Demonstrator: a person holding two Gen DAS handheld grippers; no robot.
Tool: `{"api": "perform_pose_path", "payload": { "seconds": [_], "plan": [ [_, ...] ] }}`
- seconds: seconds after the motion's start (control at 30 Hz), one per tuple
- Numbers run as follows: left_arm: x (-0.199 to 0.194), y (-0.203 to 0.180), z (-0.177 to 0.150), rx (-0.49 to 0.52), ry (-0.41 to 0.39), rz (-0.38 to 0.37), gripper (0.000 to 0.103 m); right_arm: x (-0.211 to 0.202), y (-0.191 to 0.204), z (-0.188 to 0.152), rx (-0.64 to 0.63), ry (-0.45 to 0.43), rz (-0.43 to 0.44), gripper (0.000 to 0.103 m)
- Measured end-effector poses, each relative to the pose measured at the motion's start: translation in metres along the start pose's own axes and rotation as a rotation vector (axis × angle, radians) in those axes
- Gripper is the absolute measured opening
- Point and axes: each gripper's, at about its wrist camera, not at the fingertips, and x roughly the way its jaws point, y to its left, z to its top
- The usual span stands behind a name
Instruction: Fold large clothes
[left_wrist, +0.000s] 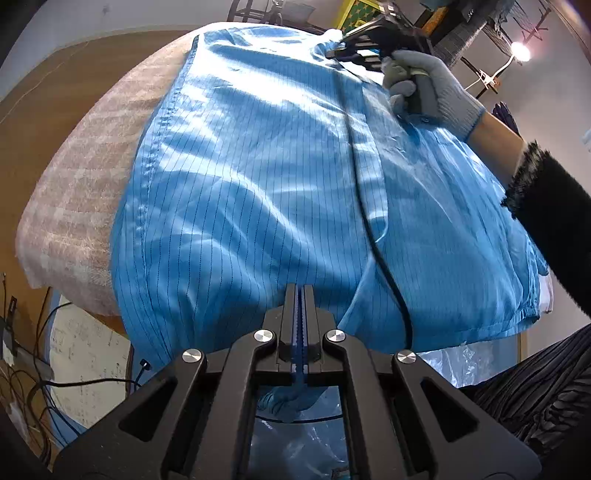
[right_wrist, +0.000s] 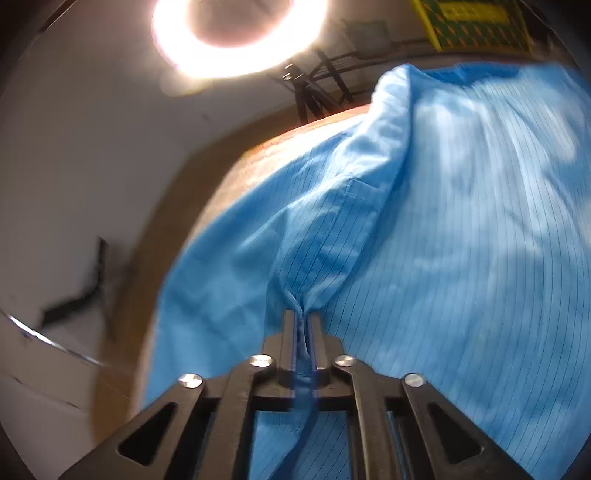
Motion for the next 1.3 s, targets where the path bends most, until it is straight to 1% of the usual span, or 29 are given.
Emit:
{"api": "perform_pose_path", "payload": {
  "seconds": [0.03, 0.07, 0.1, 0.17, 0.2, 0.23, 0.27, 0.3, 0.4, 0.43, 0.47, 0.53, 0.57, 0.6, 0.63, 0.67, 0.73, 0.8, 0.83, 0.87, 0.9, 0.93, 1.0, 1.03, 1.13, 1.2, 1.23, 1.3],
  "plan": [
    [-0.001, 0.0, 0.0, 0.008, 0.0, 0.003, 0.0, -0.001, 0.005, 0.005, -0.055, -0.018, -0.071, 0.0],
    [-0.002, -0.001, -0.001, 0.014, -0.001, 0.005, 0.0, -0.001, 0.008, 0.009, -0.078, -0.038, -0.126, 0.0],
    [-0.002, -0.002, -0.001, 0.017, -0.001, 0.005, 0.0, -0.002, 0.008, 0.014, -0.077, -0.048, -0.162, 0.0],
    [-0.003, -0.002, -0.001, 0.022, 0.005, 0.003, 0.0, -0.001, 0.005, 0.019, -0.063, -0.036, -0.166, 0.002],
    [-0.003, -0.001, -0.001, 0.022, 0.008, 0.001, 0.0, 0.0, 0.006, 0.02, -0.059, -0.027, -0.177, 0.012],
    [-0.003, 0.0, -0.002, 0.02, 0.009, -0.001, 0.0, -0.001, 0.008, 0.022, -0.064, -0.021, -0.211, 0.032],
    [-0.006, 0.001, -0.002, 0.016, 0.006, -0.003, 0.0, -0.006, 0.01, 0.023, -0.063, -0.031, -0.229, 0.036],
    [-0.009, 0.002, -0.003, 0.013, 0.0, -0.005, 0.0, -0.016, 0.016, 0.022, -0.062, -0.058, -0.236, 0.036],
    [-0.03, 0.011, -0.003, 0.002, -0.055, -0.019, 0.0, -0.046, 0.02, 0.016, -0.063, -0.093, -0.205, 0.036],
    [-0.041, 0.017, -0.003, -0.003, -0.087, -0.015, 0.0, -0.063, 0.025, 0.01, -0.071, -0.112, -0.185, 0.036],
    [-0.05, 0.023, -0.004, -0.013, -0.113, -0.009, 0.0, -0.072, 0.029, 0.008, -0.081, -0.124, -0.169, 0.036],
    [-0.064, 0.038, -0.005, -0.061, -0.153, -0.018, 0.0, -0.097, 0.047, 0.001, -0.118, -0.148, -0.121, 0.036],
    [-0.07, 0.053, -0.006, -0.114, -0.167, -0.041, 0.0, -0.109, 0.055, -0.004, -0.138, -0.159, -0.105, 0.036],
    [-0.072, 0.062, -0.006, -0.146, -0.171, -0.056, 0.002, -0.119, 0.063, -0.008, -0.155, -0.168, -0.087, 0.037],
    [-0.075, 0.078, -0.007, -0.2, -0.172, -0.072, 0.014, -0.133, 0.074, -0.017, -0.175, -0.175, -0.058, 0.039],
    [-0.076, 0.089, -0.008, -0.238, -0.177, -0.074, 0.033, -0.144, 0.083, -0.024, -0.19, -0.178, -0.035, 0.041],
    [-0.076, 0.105, -0.01, -0.314, -0.194, -0.108, 0.049, -0.167, 0.1, -0.049, -0.218, -0.18, 0.014, 0.05],
    [-0.073, 0.123, -0.013, -0.41, -0.188, -0.183, 0.049, -0.181, 0.114, -0.08, -0.252, -0.152, 0.058, 0.05],
    [-0.069, 0.129, -0.015, -0.446, -0.182, -0.208, 0.049, -0.187, 0.119, -0.102, -0.271, -0.13, 0.075, 0.05],
    [-0.068, 0.132, -0.015, -0.461, -0.18, -0.21, 0.049, -0.19, 0.123, -0.12, -0.285, -0.107, 0.085, 0.05],
    [-0.065, 0.133, -0.015, -0.472, -0.176, -0.209, 0.049, -0.191, 0.127, -0.138, -0.297, -0.076, 0.104, 0.046],
    [-0.063, 0.132, -0.013, -0.471, -0.173, -0.205, 0.049, -0.189, 0.133, -0.165, -0.311, -0.029, 0.131, 0.04],
    [-0.062, 0.131, -0.009, -0.465, -0.177, -0.187, 0.049, -0.18, 0.141, -0.201, -0.345, 0.054, 0.129, 0.036],
    [-0.06, 0.131, -0.007, -0.465, -0.176, -0.187, 0.049, -0.173, 0.147, -0.223, -0.375, 0.087, 0.126, 0.036],
    [-0.051, 0.137, -0.007, -0.506, -0.167, -0.196, 0.049, -0.148, 0.158, -0.259, -0.441, 0.158, 0.103, 0.034],
    [-0.044, 0.138, -0.007, -0.521, -0.153, -0.21, 0.049, -0.13, 0.16, -0.272, -0.454, 0.204, 0.095, 0.033],
    [-0.041, 0.137, -0.007, -0.523, -0.147, -0.209, 0.049, -0.12, 0.161, -0.279, -0.475, 0.221, 0.075, 0.031],
    [-0.036, 0.134, -0.007, -0.51, -0.13, -0.198, 0.049, -0.107, 0.162, -0.287, -0.518, 0.226, 0.026, 0.031]
  ]
}}
